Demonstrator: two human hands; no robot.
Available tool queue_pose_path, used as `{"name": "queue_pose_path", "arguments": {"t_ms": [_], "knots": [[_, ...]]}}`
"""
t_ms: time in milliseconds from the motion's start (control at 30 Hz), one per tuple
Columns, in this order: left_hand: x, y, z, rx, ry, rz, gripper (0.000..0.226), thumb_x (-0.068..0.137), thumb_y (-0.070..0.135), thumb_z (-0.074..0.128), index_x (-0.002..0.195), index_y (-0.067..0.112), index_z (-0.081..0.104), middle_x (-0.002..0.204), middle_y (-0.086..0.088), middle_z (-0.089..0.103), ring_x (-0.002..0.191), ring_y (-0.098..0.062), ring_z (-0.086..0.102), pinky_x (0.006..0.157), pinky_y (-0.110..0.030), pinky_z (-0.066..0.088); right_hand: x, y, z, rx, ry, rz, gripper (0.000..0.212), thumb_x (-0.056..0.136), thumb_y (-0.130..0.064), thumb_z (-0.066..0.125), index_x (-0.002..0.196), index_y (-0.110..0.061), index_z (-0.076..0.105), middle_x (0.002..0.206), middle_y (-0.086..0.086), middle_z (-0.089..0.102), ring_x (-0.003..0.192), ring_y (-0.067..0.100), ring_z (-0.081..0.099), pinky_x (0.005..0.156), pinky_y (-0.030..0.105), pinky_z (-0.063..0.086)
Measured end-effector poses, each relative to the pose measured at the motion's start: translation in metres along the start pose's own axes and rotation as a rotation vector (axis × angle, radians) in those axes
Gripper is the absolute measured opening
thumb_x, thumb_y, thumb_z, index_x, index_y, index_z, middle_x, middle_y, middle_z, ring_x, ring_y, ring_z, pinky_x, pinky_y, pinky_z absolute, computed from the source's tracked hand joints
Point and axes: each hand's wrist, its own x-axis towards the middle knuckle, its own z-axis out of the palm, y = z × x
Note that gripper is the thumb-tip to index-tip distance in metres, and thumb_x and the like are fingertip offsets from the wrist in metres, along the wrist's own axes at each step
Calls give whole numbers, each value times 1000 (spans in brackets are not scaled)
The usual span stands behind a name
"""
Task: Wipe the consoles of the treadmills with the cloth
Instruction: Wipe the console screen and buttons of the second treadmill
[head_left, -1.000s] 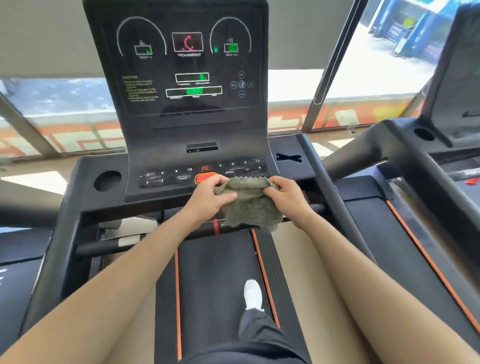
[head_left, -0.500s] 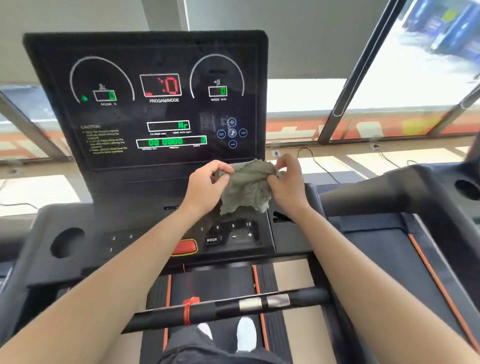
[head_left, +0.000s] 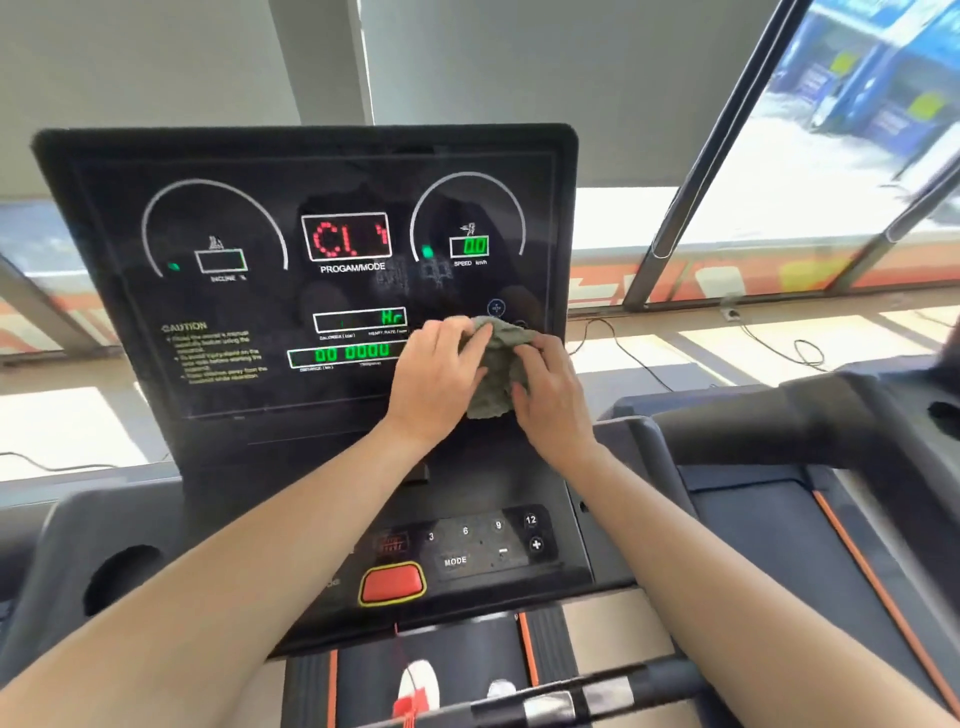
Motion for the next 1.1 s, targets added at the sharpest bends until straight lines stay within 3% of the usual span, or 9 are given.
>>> {"name": "queue_pose_path", "arguments": {"t_ms": [133,267,433,667,767,867,1000,1100], "knots": [[12,-11,9,-28,60,116,38,90,6,73,128,5,66,106,-10,66,83,-25,60,67,-35,49,18,-7,0,116,76,-24,30,83,10,57,113,4,60,120,19,53,104,30,56,86,40,55],[66,-28,-5,91,145,66,34,92,15,72,125,8,68,107,-9,67,81,-25,59,66,-35,43,70,-6,-22,107,157,-68,36,87,5,56,123,4,58,124,21,53,111,33,53,94,42,51],[121,-48,-22,170,154,3,42,96,27,62,132,5,61,111,-14,64,86,-29,60,69,-39,49,134,-7,-54,52,222,-157,44,90,1,54,134,1,55,130,20,53,111,35,51,85,42,54],[144,-56,-34,227,152,-32,43,97,24,59,135,3,57,116,-16,62,91,-31,60,71,-40,54,170,-9,-75,-137,150,-300,54,88,-22,34,134,-4,56,137,17,52,115,36,48,86,44,53],[118,-52,-34,228,125,-25,40,97,21,61,133,2,59,114,-16,62,90,-30,60,72,-39,54,150,-7,-62,-168,100,-346,50,89,-18,52,136,-2,54,136,19,51,116,35,46,90,46,53],[80,-48,-36,178,68,-26,47,93,27,69,132,1,61,115,-15,62,93,-28,60,80,-38,54,117,1,-43,-185,54,-374,61,82,-12,72,138,-2,52,136,18,51,116,33,44,92,45,51],[26,-39,-37,103,-57,-68,67,83,35,80,136,-1,57,119,-15,60,96,-28,58,80,-37,54,61,6,-13,-178,38,-379,62,78,-1,73,137,-1,54,131,18,53,107,32,48,86,43,51],[-7,-32,-33,82,-100,-83,70,79,33,85,135,-1,59,118,-15,60,95,-27,59,79,-36,55,30,8,4,-150,13,-368,57,80,1,70,135,-1,56,129,18,55,104,32,51,90,42,52]]}}
